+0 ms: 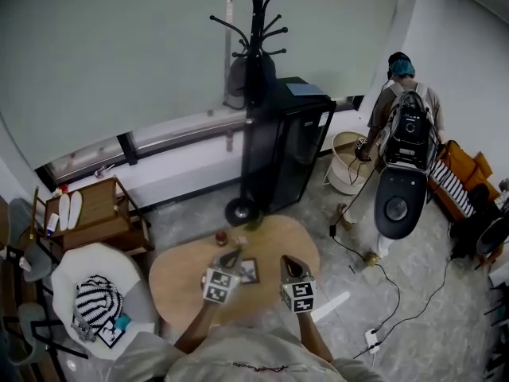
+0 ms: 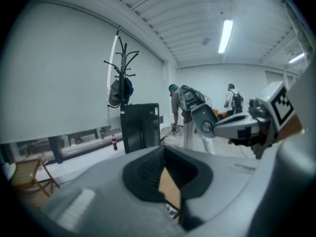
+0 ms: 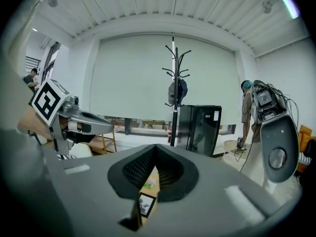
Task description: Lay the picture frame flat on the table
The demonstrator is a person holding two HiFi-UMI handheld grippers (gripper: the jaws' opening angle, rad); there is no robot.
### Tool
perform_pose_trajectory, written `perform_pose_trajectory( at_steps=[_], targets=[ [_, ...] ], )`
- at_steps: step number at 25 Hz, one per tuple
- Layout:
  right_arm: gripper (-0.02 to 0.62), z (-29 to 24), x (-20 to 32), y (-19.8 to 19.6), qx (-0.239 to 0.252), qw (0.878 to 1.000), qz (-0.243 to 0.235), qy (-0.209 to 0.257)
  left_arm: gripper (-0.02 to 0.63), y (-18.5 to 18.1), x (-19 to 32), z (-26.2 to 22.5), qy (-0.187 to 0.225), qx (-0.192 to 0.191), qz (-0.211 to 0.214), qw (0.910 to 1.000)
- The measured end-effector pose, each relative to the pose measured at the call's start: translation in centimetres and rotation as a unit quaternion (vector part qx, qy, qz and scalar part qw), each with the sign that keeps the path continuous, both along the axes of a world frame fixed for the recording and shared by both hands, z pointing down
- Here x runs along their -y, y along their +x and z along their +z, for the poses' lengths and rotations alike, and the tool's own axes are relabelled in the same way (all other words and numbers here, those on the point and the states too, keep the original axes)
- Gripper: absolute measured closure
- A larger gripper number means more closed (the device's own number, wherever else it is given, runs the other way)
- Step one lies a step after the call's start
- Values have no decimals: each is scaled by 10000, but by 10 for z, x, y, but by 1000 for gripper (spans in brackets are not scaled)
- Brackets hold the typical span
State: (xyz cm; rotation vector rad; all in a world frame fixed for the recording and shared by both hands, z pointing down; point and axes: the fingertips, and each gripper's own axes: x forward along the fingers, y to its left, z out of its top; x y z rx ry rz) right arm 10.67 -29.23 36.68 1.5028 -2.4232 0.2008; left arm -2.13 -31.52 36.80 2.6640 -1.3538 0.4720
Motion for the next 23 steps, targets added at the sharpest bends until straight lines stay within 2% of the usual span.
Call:
perform_pose_trajectory(
  at_steps=[14, 23],
  targets=[
    [591, -12, 1, -17, 83, 9999, -25, 123, 606, -14, -1, -3, -3, -90, -73, 9999],
    [592, -9, -4, -17, 81, 9999, -54, 90, 606, -9, -9, 1, 4, 33, -19, 10000]
  ],
)
